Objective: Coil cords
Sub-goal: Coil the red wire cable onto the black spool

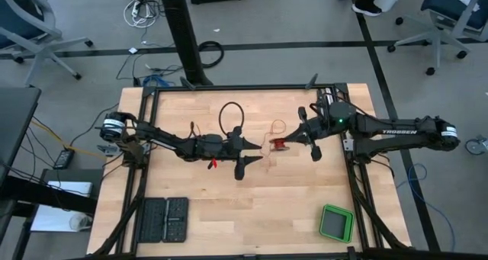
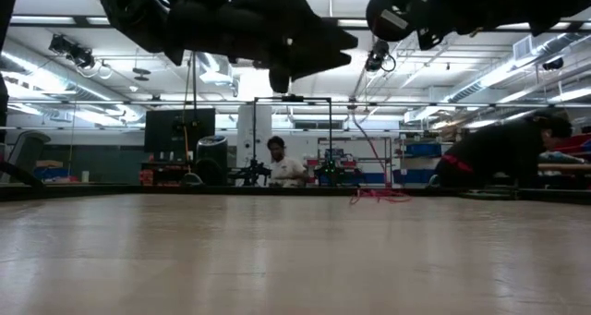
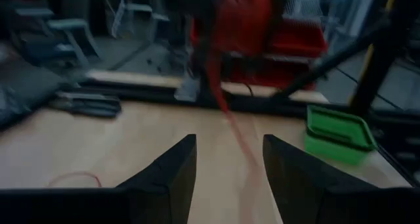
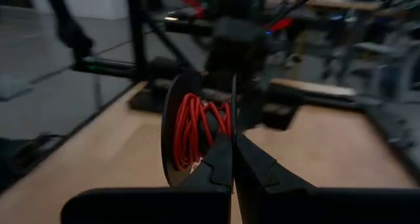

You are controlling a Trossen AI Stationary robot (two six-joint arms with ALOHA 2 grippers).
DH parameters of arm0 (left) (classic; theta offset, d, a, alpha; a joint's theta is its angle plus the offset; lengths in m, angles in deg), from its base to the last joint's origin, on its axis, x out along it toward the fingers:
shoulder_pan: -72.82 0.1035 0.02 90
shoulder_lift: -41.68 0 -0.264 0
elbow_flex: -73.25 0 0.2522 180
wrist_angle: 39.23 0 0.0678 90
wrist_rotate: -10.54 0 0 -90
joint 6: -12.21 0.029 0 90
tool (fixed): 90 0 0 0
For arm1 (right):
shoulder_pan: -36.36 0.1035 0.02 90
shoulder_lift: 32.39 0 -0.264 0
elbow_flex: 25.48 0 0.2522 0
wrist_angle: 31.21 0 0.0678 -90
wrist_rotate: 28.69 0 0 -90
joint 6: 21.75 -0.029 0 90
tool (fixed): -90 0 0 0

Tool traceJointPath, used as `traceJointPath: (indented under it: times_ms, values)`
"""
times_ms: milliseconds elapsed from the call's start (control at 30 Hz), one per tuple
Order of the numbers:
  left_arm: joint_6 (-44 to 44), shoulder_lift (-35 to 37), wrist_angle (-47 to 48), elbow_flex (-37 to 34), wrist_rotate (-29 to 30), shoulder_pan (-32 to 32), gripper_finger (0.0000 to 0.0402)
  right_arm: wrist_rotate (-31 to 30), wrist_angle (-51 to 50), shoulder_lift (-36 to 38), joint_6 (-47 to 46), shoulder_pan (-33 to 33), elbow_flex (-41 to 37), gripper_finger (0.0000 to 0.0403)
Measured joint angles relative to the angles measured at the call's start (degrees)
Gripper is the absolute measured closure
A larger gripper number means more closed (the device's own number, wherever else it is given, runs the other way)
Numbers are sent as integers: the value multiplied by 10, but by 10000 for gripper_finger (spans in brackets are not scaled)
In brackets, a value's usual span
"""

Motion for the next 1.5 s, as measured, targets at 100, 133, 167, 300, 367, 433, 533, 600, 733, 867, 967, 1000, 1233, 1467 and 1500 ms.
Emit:
traceJointPath:
  times_ms: [100, 133, 167, 300, 367, 433, 533, 600, 733, 867, 967, 1000, 1233, 1467, 1500]
  values:
    - [18, 0, -24, 0, 31, 0, 224, 28, -23, 0, -13, 2, 0, 403]
    - [24, 0, -29, 0, 39, 0, 224, 27, -24, -3, -16, 5, 0, 403]
    - [31, 0, -34, 0, 44, 0, 224, 21, -23, -5, -18, 8, 0, 403]
    - [47, 0, -46, 10, 65, 0, 224, -12, -1, -22, -15, 25, 0, 403]
    - [62, 0, -46, 20, 67, 0, 224, -23, 18, -34, -7, 32, 0, 403]
    - [77, 0, -44, 31, 67, 0, 224, -39, 29, -43, -3, 35, 0, 403]
    - [91, 0, -41, 42, 67, 0, 224, -47, 46, -51, 3, 36, 0, 403]
    - [94, 0, -38, 47, 67, 0, 224, -47, 53, -52, 3, 36, 0, 403]
    - [96, 0, -15, 57, 66, 4, 224, -42, 67, -55, 2, 36, 0, 403]
    - [120, 0, 3, 63, 57, 5, 244, -38, 74, -63, -1, 36, 0, 401]
    - [132, 0, 4, 63, 45, 4, 309, -28, 86, -72, -2, 36, 0, 397]
    - [135, 0, 6, 63, 42, 4, 343, -27, 88, -75, -4, 38, 0, 396]
    - [134, 0, 23, 63, 65, 4, 398, -53, 66, -72, -34, 39, 0, 374]
    - [123, 2, 28, 63, 80, 8, 400, -141, -17, 11, -67, 40, 0, 321]
    - [123, 2, 27, 63, 80, 10, 400, -145, -29, 23, -74, 40, 0, 316]
